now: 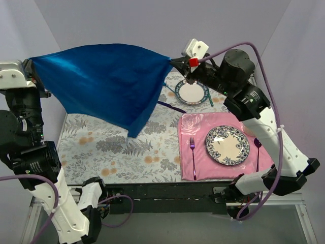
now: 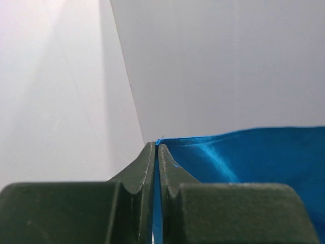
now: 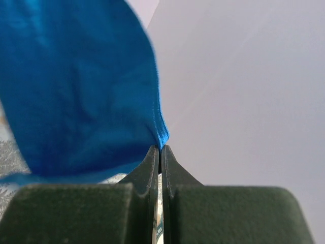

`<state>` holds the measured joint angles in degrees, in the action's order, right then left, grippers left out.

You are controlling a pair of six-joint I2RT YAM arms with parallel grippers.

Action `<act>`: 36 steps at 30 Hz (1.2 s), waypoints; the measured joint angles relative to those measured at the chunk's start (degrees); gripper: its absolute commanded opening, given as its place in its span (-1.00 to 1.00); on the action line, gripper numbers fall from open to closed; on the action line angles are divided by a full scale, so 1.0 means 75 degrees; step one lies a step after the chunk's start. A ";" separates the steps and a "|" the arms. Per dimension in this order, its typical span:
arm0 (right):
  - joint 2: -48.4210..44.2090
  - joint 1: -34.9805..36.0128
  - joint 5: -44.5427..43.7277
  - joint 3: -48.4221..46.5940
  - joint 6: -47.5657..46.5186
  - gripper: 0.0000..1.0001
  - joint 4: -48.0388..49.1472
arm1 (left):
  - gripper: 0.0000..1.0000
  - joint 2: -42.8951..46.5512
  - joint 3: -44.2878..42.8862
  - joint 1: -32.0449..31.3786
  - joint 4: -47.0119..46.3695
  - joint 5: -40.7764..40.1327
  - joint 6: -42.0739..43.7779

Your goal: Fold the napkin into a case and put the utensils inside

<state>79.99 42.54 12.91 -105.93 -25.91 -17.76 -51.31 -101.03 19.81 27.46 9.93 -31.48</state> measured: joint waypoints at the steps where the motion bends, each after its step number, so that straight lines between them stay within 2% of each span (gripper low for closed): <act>1: -0.0128 0.0044 -0.0090 -0.0003 -0.0009 -0.97 0.0000 | -1.00 0.0020 -0.0137 0.0000 0.0015 -0.0076 0.0032; 6: -0.0347 0.0140 -0.0437 -0.0105 -0.0009 -0.97 0.0023 | -1.00 -0.0134 -0.0466 0.0003 0.0309 -0.0417 0.0353; 11: -0.0061 0.0140 -0.0871 0.0023 -0.0044 -0.97 0.0198 | -1.00 -0.0592 -0.0114 0.0003 0.0370 -0.0592 0.0662; 16: 0.0431 -0.0015 -0.1163 0.0953 -0.0125 -0.97 0.0845 | -1.00 -0.1151 0.1262 0.0003 0.0067 -0.0379 0.0839; 22: 0.1859 -0.0836 -0.0956 0.1775 0.0055 -0.97 0.1751 | -1.00 -0.2113 0.3593 0.0003 -0.0565 0.0079 0.0880; 25: 0.2693 -0.1195 -0.0647 0.1929 0.0096 -0.97 0.2101 | -1.00 -0.2681 0.4409 0.0003 -0.1037 0.0367 0.0857; 30: 0.4412 -0.1539 -0.0154 0.1314 0.0192 -0.97 0.2407 | -1.00 -0.4596 0.4182 0.0041 -0.2037 0.0784 0.0705; 36: 0.5659 -0.1676 0.0254 0.0294 0.0064 -0.97 0.2343 | -1.00 -0.6592 0.3430 0.0099 -0.2623 0.1212 0.0621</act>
<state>122.43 29.98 14.81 -103.72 -25.43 -0.19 -100.75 -75.31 20.56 7.79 19.03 -26.83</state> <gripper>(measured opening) 0.033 0.020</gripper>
